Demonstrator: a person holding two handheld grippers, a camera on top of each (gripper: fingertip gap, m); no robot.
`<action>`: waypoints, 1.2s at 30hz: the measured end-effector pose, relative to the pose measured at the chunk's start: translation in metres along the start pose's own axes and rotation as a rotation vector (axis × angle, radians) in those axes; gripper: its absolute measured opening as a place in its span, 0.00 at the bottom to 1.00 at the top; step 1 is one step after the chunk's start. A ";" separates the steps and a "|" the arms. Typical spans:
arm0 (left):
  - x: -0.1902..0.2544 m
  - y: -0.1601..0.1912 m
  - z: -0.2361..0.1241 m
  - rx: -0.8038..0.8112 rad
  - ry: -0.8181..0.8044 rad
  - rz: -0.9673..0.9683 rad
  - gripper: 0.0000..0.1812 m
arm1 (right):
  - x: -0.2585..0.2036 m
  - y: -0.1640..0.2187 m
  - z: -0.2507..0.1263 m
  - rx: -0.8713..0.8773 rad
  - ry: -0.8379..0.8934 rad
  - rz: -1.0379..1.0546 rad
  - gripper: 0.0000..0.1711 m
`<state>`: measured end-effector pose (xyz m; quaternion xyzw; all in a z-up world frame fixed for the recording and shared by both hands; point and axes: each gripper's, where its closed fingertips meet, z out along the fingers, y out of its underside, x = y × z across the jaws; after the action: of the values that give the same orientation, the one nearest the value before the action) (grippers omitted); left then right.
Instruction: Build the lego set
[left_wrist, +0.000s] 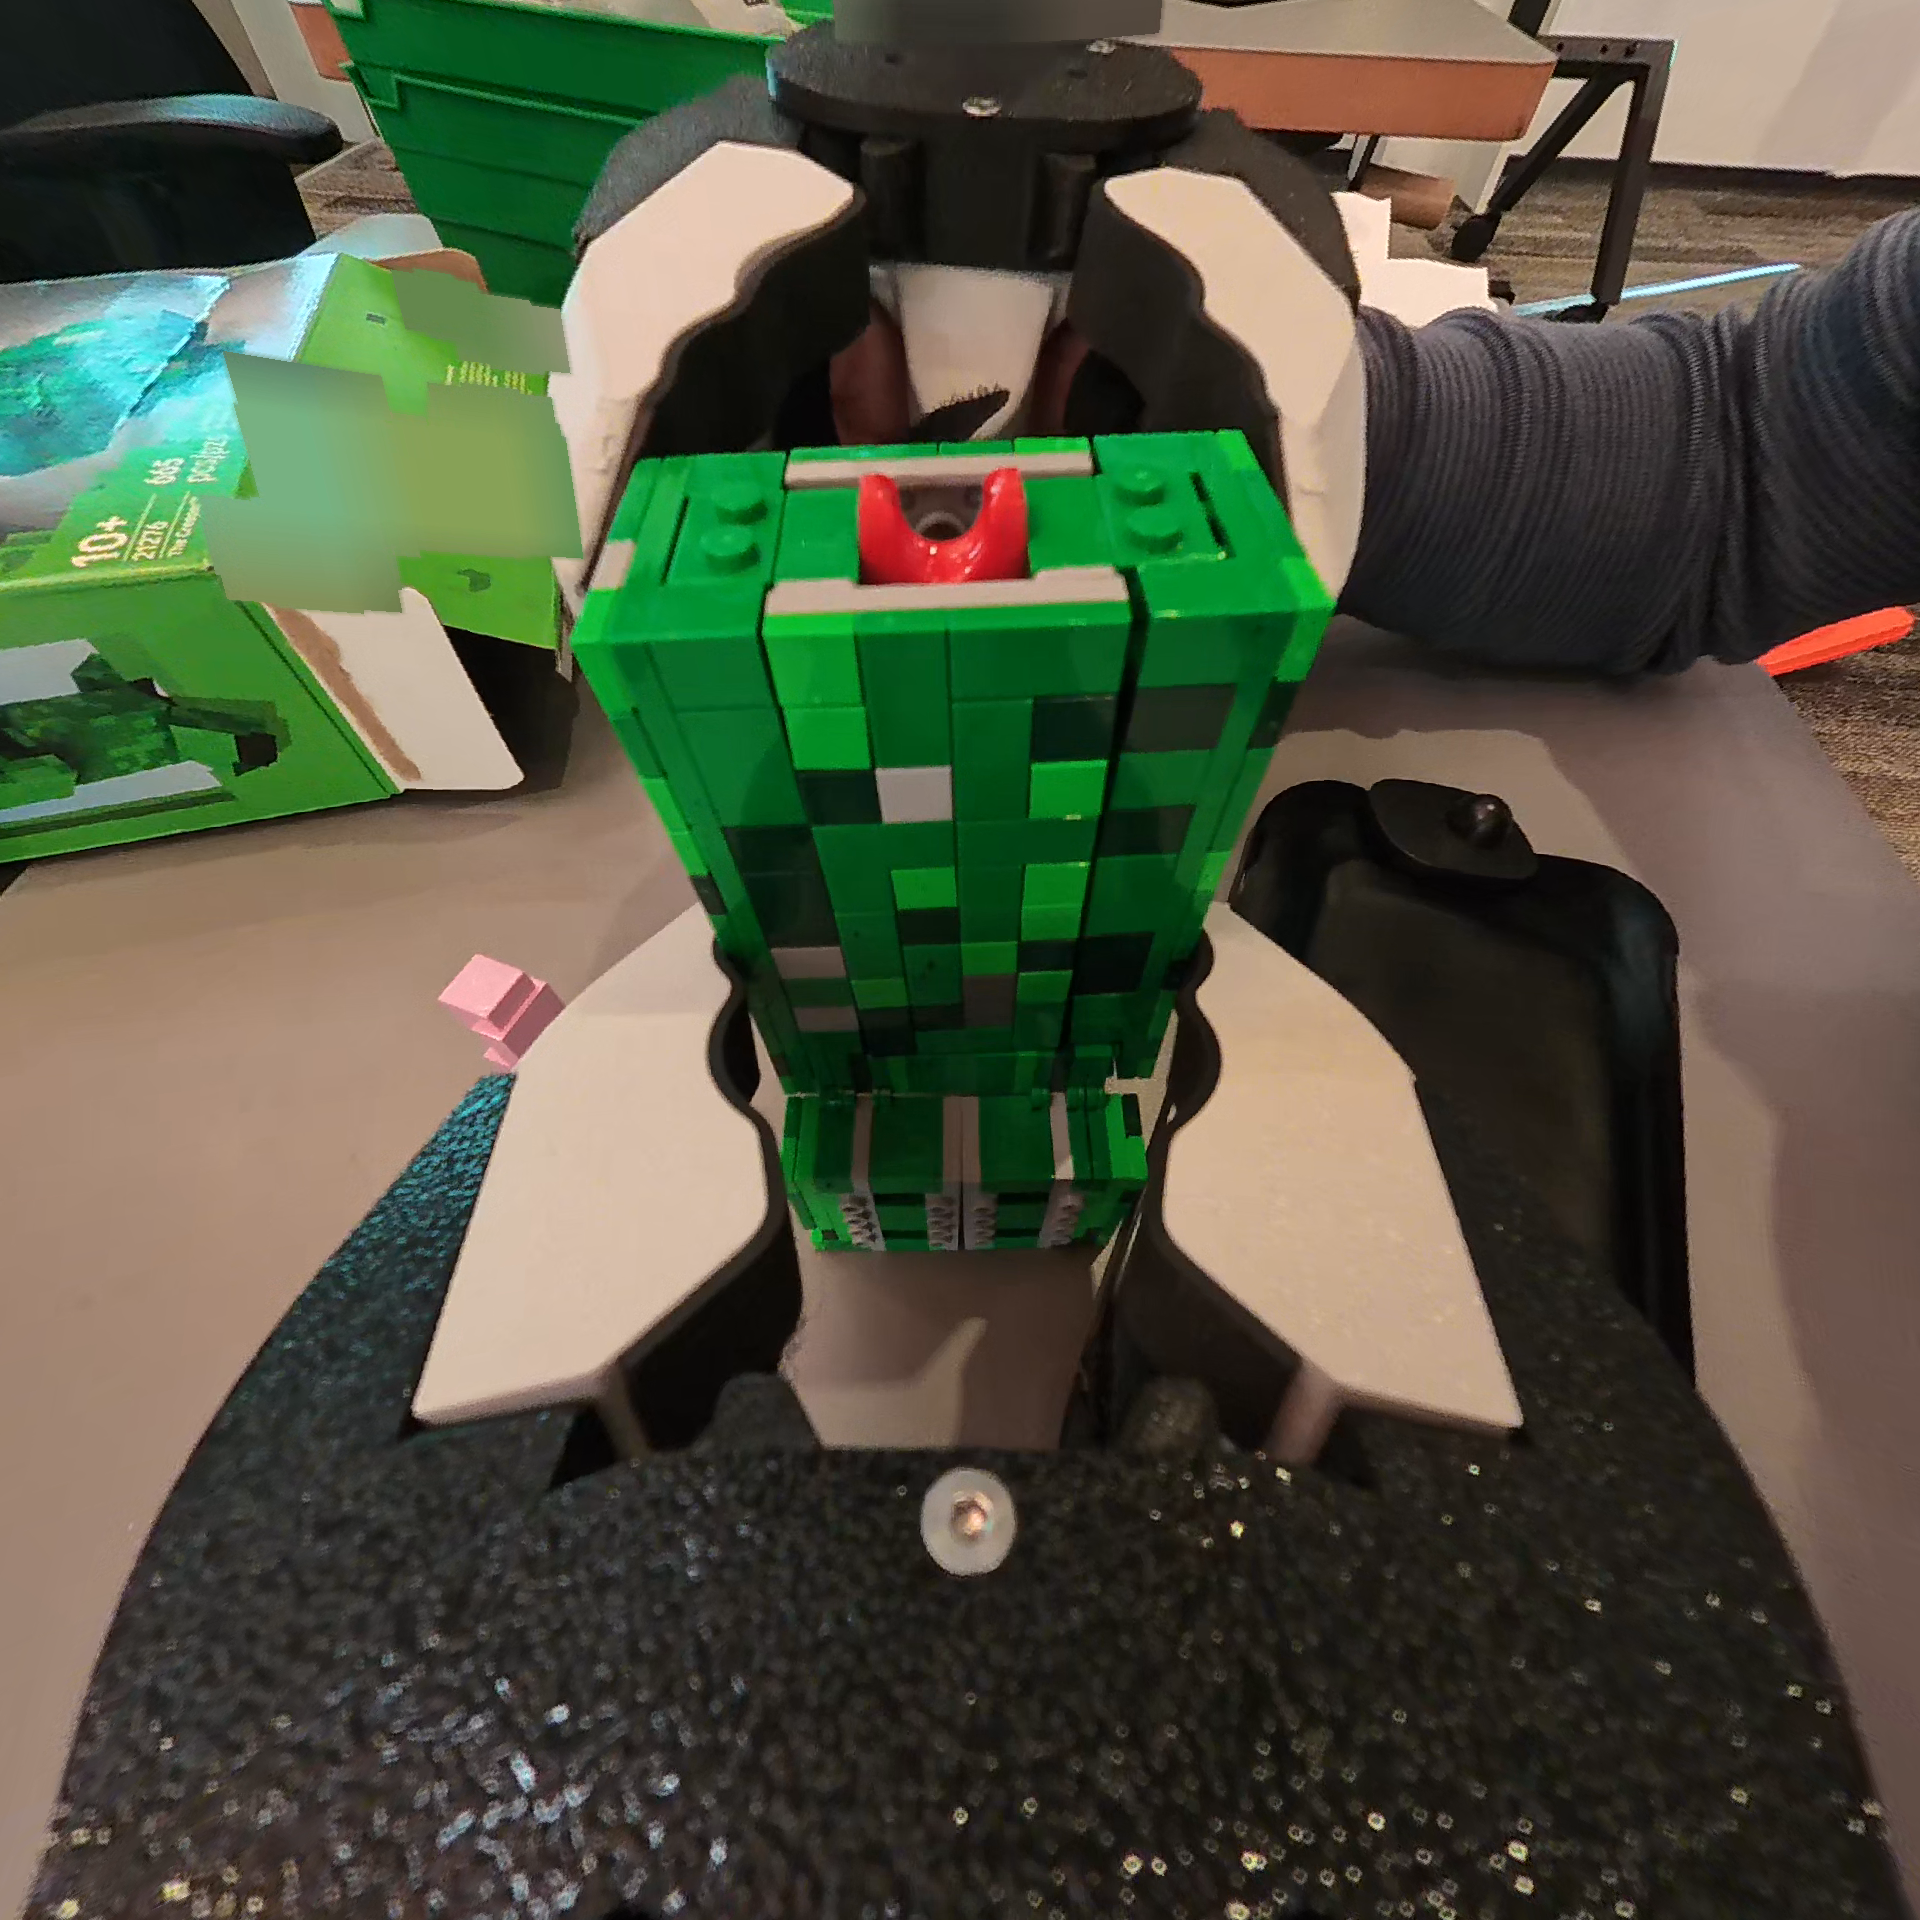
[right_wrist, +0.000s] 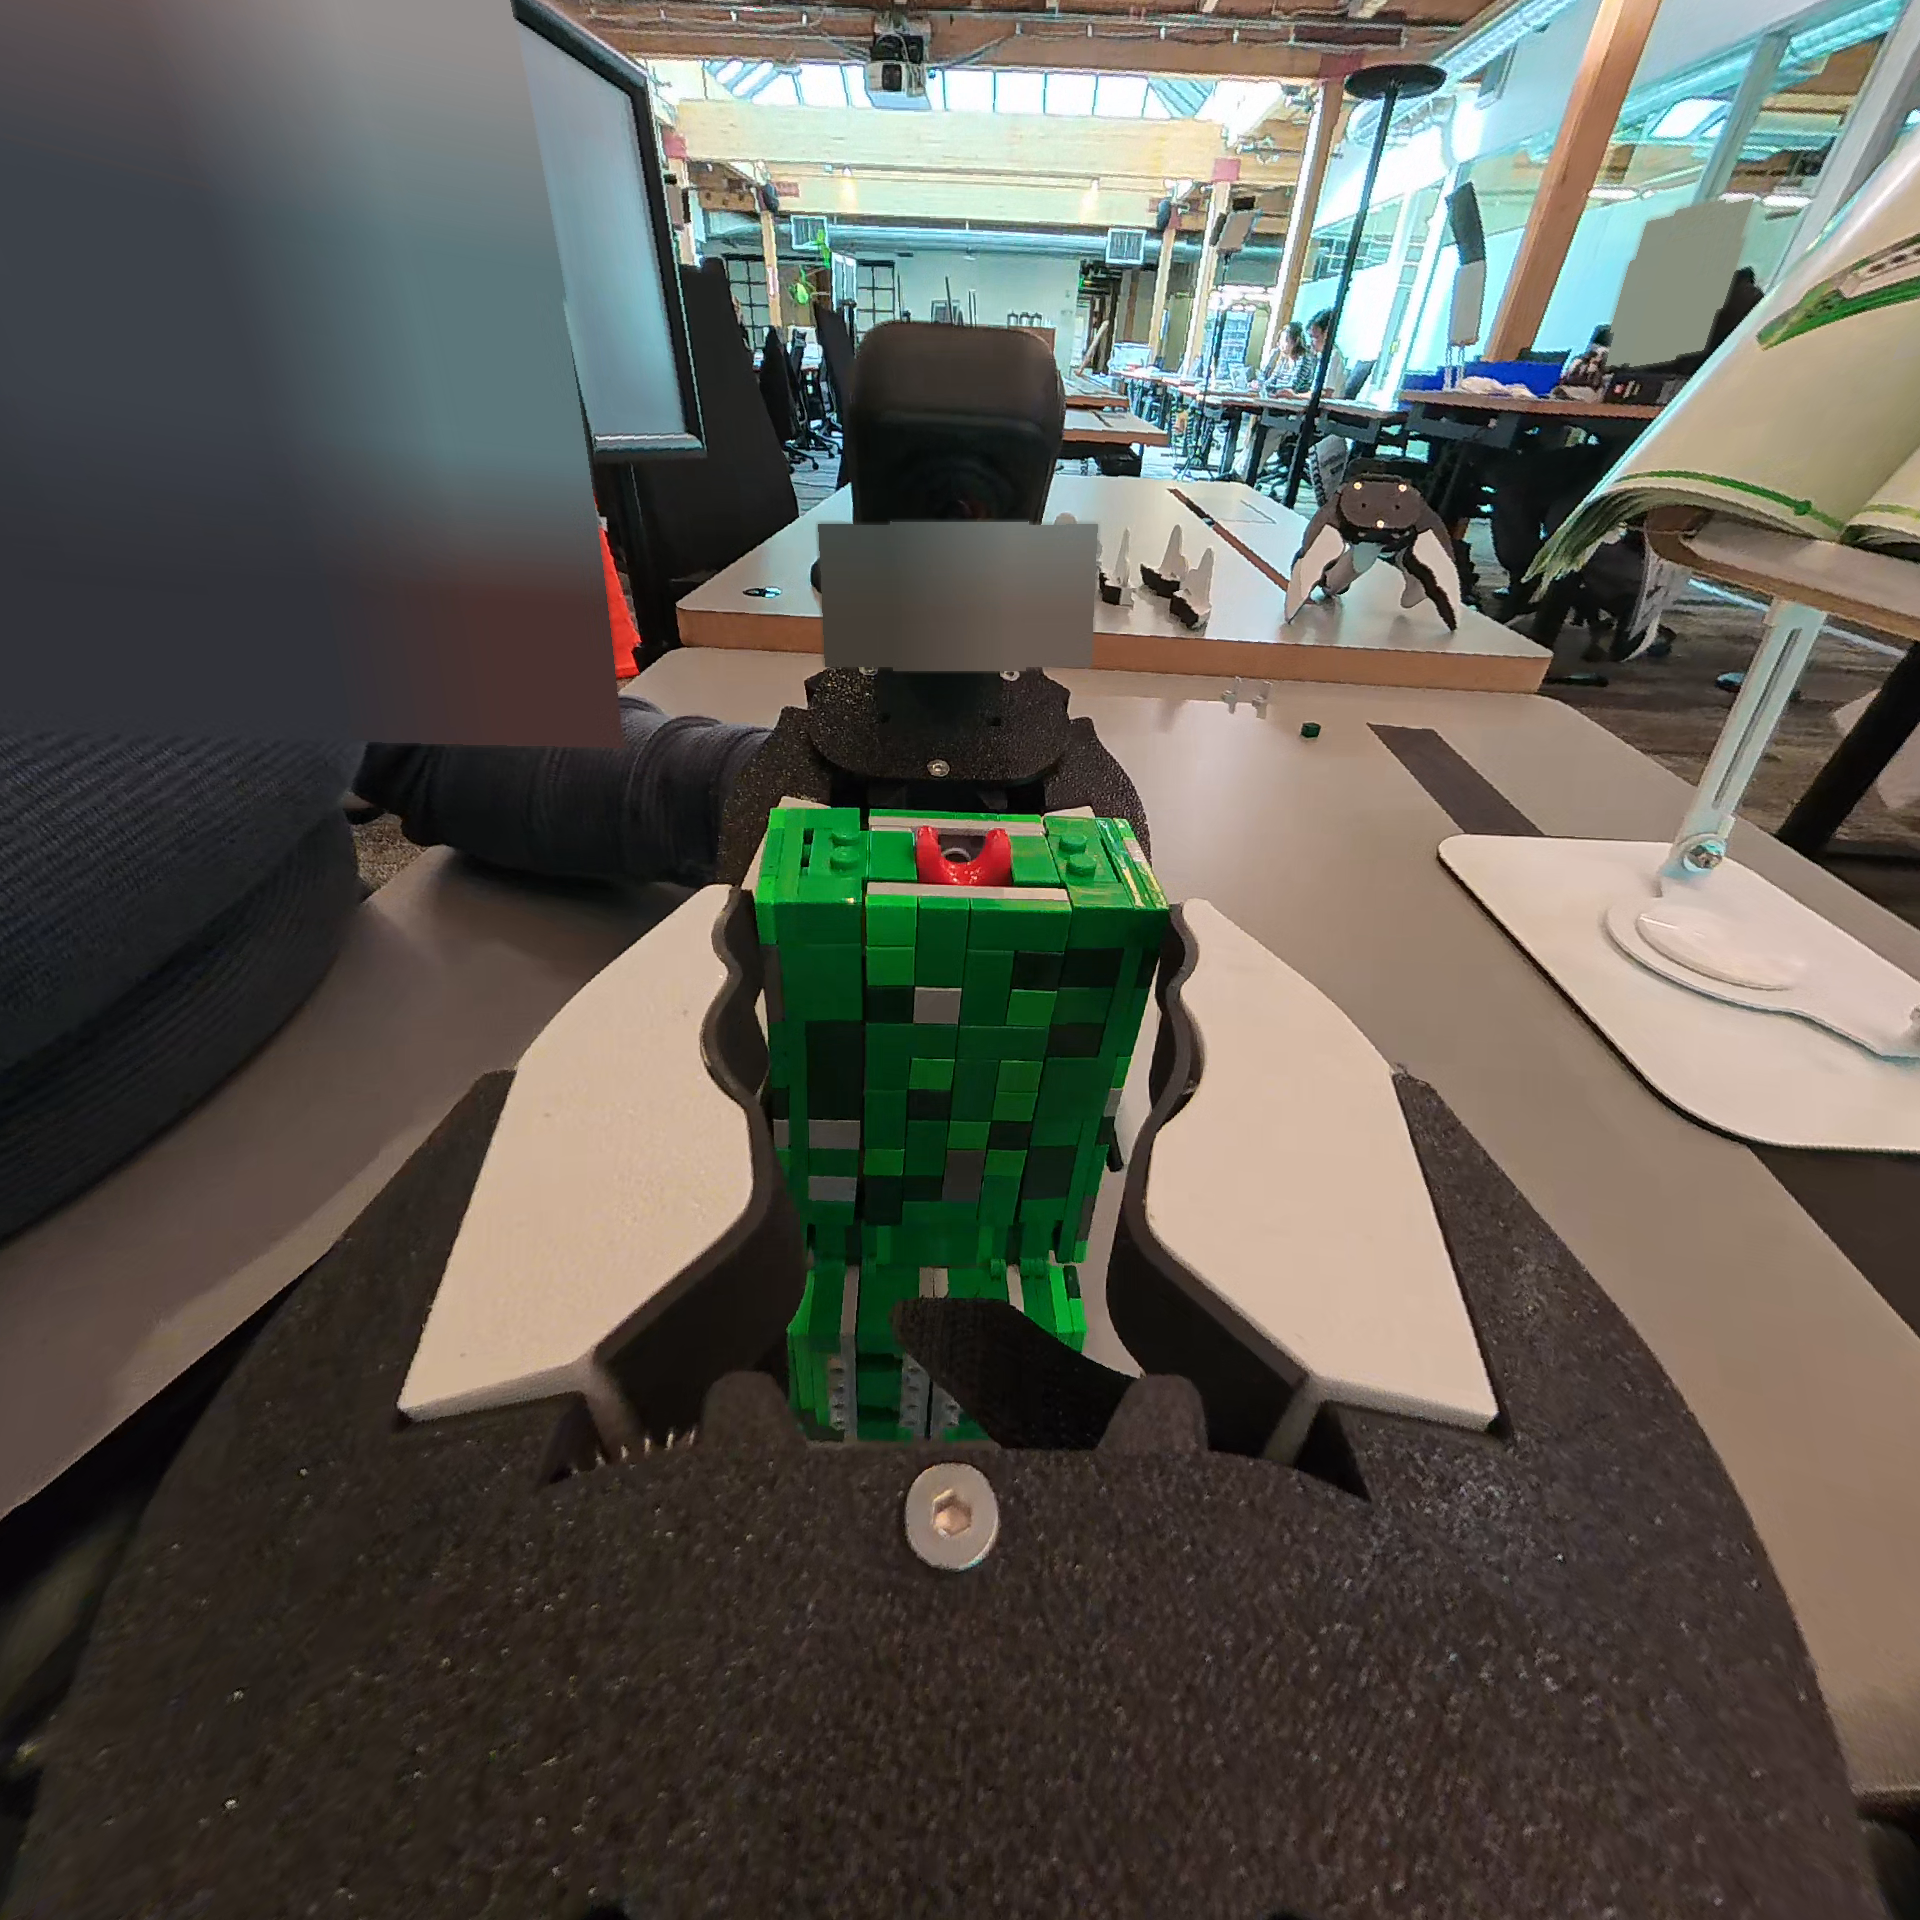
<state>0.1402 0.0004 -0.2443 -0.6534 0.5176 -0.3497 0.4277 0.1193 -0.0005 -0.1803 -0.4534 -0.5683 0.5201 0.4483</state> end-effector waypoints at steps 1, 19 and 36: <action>0.000 0.000 0.000 0.000 0.000 -0.001 0.43 | 0.000 0.000 0.000 0.002 0.000 0.001 0.42; 0.000 0.002 -0.001 -0.030 -0.003 0.027 0.43 | -0.002 0.007 0.015 -0.338 0.030 -0.002 0.49; 0.001 0.001 -0.001 -0.020 0.010 0.034 0.43 | -0.006 0.012 0.007 -0.263 0.010 0.041 0.50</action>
<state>0.1393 -0.0011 -0.2451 -0.6470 0.5342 -0.3404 0.4245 0.1139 -0.0076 -0.1928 -0.5224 -0.6199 0.4478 0.3771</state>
